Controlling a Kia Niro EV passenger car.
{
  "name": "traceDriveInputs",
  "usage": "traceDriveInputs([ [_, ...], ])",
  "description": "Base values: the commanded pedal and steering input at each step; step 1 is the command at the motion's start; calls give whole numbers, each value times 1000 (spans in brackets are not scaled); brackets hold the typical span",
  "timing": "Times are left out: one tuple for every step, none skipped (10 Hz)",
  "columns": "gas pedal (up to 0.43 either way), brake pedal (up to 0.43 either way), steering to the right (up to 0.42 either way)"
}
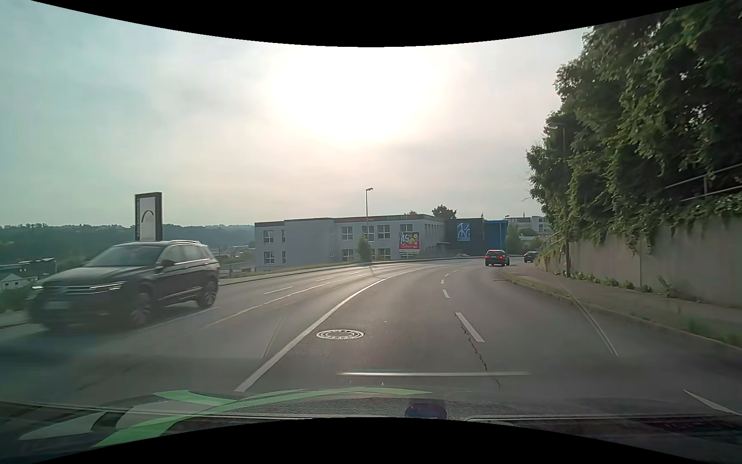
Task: Follow the waypoints while adhering to traffic rules and regulations
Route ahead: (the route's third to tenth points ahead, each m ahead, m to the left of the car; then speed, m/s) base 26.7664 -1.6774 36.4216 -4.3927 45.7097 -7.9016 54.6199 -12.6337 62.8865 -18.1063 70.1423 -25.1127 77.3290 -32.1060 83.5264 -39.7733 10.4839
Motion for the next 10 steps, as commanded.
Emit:
traceDriveInputs([
  [67,0,18],
  [67,0,18],
  [67,0,18],
  [67,0,18],
  [67,0,20],
  [67,0,22],
  [67,0,25],
  [67,0,25],
  [67,0,26],
  [79,0,27],
])
